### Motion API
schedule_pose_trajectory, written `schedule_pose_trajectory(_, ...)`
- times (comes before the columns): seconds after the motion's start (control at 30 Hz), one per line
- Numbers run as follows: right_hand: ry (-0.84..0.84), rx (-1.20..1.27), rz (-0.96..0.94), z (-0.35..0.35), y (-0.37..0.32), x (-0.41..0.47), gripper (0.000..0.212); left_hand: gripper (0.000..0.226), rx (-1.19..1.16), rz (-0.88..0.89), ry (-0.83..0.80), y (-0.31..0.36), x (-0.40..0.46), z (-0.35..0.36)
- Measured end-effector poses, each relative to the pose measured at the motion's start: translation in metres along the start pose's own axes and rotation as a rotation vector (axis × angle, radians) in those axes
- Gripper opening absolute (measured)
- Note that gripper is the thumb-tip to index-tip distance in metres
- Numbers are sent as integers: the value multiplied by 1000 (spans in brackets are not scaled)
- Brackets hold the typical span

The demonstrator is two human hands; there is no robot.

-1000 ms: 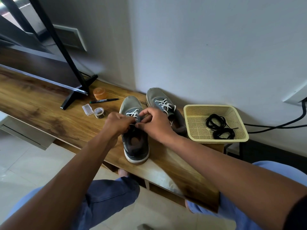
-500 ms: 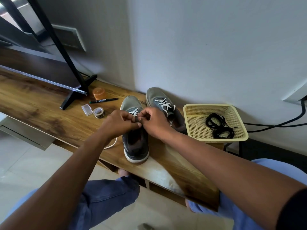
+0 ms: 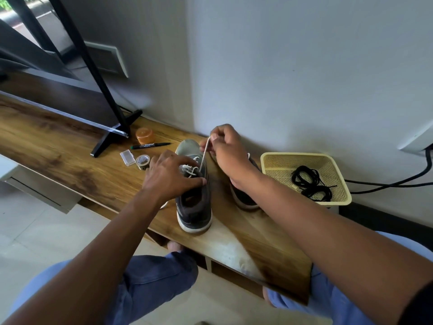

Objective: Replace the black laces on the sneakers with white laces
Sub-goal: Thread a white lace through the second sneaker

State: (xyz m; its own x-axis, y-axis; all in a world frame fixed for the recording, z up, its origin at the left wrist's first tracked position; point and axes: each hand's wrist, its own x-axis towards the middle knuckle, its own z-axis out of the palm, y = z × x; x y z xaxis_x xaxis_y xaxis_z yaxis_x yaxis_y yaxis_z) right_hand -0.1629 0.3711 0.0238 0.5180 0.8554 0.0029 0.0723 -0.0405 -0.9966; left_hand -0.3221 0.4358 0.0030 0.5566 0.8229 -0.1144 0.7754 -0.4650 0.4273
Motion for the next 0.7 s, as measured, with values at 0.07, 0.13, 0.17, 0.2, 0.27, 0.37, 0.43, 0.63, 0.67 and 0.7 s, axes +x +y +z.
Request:
schedule_pose_trajectory(0.07,-55,218,42,-3,-17,0,14,60,-17,-12,4,-3,-1,-1)
schedule_pose_trajectory(0.13,-71,319,42,-10,-31,2,14,61,-15,-17,-4,-4,0,-2)
schedule_pose_trajectory(0.17,-66,330,32,-15,-36,3,15,62,-6,-20,-11,-4,0,-4)
schedule_pose_trajectory(0.2,-58,322,21,-19,-41,5,16,62,2,-23,-17,-3,0,-5)
schedule_pose_trajectory(0.27,-37,272,9,-28,-48,10,19,62,1,-27,-30,-4,0,-5)
schedule_pose_trajectory(0.37,30,19,-29,-33,-49,12,21,61,0,-28,-25,-4,-1,-2)
schedule_pose_trajectory(0.43,45,-287,-93,-34,-42,11,13,70,6,-18,-32,-4,-1,-2)
schedule_pose_trajectory(0.63,-300,-992,-99,-26,-24,3,33,112,-70,-87,-139,-4,1,-4)
schedule_pose_trajectory(0.67,-344,-1026,-93,-20,-21,-2,40,110,-58,-97,-112,-2,0,-2)
schedule_pose_trajectory(0.7,-375,-1045,-87,-15,-17,-6,47,106,-36,-105,-78,1,-2,1)
